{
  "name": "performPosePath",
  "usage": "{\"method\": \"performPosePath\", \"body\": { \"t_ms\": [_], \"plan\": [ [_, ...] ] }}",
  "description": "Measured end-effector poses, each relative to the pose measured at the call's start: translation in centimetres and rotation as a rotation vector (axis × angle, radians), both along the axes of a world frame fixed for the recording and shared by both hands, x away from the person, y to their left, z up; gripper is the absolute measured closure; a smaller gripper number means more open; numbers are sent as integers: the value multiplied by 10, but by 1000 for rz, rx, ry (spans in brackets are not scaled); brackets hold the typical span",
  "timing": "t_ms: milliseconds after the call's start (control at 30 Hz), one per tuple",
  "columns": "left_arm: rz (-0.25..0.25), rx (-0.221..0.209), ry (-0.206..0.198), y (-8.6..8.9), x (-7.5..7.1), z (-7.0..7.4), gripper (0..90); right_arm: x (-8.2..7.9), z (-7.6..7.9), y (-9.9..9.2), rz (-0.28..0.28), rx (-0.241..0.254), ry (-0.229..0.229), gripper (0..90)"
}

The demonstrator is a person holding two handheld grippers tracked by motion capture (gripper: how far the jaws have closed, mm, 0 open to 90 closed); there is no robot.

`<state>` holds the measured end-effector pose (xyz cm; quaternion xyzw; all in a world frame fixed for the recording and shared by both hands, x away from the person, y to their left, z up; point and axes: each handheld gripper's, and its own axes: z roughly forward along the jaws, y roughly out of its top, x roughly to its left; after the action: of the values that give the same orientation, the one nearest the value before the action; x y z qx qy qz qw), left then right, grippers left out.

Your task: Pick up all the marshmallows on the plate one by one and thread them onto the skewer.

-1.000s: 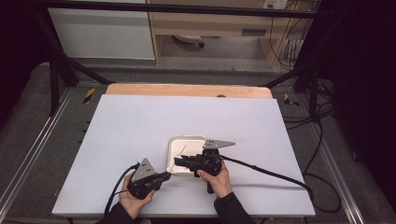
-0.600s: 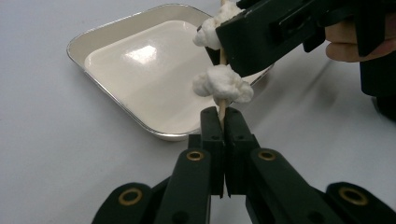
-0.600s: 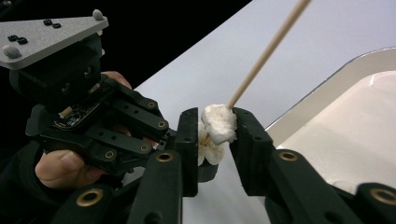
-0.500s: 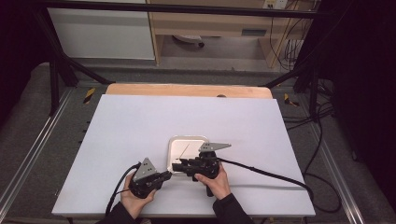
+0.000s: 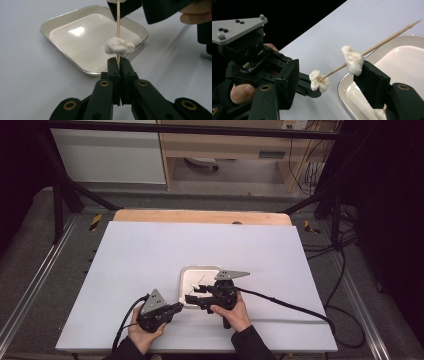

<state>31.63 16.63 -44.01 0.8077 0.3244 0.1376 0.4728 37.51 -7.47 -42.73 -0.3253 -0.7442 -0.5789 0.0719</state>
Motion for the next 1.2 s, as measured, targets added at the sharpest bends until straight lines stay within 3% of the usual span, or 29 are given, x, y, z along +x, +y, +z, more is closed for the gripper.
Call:
{"method": "performPosePath", "body": {
  "t_ms": [133, 500, 667, 767, 967, 1200],
  "plan": [
    [-1, 5, 3, -1, 0, -1, 886, -1, -3, 2, 4, 8, 19, 376],
    [-18, 18, 32, -2, 3, -3, 887, -4, -7, 3, 27, 3, 13, 369],
    [0, -29, 8, 3, 1, 1, 888, -2, -8, 3, 2, -1, -5, 280],
    [14, -36, -8, 7, 1, 6, 888, -1, -11, 3, -27, -54, 2, 176],
    [25, -32, 1, 10, 2, 4, 887, 0, -12, 2, -41, -107, -20, 142],
    [29, -25, 11, 13, 3, 3, 887, 12, 0, -9, -70, -215, -92, 116]
  ]
}}
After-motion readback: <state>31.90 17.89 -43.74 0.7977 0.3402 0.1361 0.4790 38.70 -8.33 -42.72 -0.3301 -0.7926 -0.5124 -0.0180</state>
